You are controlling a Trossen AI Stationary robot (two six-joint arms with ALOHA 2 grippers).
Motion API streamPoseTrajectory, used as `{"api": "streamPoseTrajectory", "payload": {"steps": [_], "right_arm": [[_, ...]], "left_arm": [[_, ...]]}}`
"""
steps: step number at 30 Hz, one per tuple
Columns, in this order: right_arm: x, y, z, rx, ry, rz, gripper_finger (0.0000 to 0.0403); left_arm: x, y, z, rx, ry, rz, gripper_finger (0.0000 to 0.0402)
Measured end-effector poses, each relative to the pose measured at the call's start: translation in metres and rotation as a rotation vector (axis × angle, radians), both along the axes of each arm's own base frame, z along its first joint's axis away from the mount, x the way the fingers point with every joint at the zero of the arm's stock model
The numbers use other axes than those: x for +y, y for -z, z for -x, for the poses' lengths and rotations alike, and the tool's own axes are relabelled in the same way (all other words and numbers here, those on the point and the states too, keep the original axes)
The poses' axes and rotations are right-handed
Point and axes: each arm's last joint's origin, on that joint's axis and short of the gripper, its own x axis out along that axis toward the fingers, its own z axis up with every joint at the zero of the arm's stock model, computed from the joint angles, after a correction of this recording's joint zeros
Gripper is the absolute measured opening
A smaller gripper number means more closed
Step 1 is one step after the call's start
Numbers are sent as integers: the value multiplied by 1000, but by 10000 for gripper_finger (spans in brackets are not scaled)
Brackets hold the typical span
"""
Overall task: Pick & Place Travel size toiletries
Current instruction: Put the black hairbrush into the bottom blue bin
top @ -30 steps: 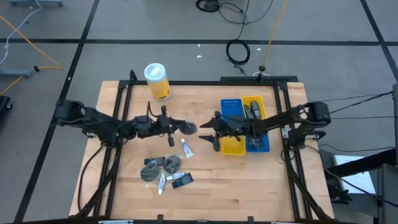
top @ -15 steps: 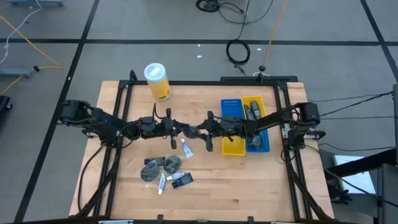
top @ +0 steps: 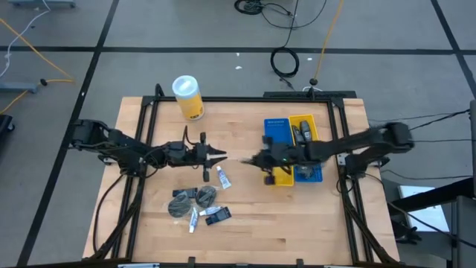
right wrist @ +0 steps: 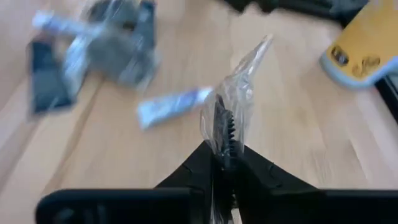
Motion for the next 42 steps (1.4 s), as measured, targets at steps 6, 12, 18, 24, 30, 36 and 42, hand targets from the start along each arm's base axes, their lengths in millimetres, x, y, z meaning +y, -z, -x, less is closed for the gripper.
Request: {"api": "streamPoseTrajectory", "payload": {"steps": [6, 12, 18, 24, 30, 36, 42], "right_arm": [[13, -39, 78, 209, 59, 27, 23], [13, -55, 151, 337, 287, -33, 36], [10, -33, 173, 406, 368, 57, 25], [12, -21, 163, 453, 360, 101, 39], [15, -8, 150, 545, 361, 146, 32], [19, 6, 132, 589, 349, 181, 46], [19, 17, 129, 680, 346, 225, 53]], "left_arm": [[2, 7, 1, 68, -47, -12, 112], [2, 6, 1, 65, -51, -12, 120], [5, 6, 1, 65, -63, -9, 120], [7, 6, 1, 64, -72, 1, 120], [7, 6, 1, 63, -73, 3, 120], [7, 6, 1, 63, -73, 3, 120], [7, 6, 1, 63, -73, 3, 120]]}}
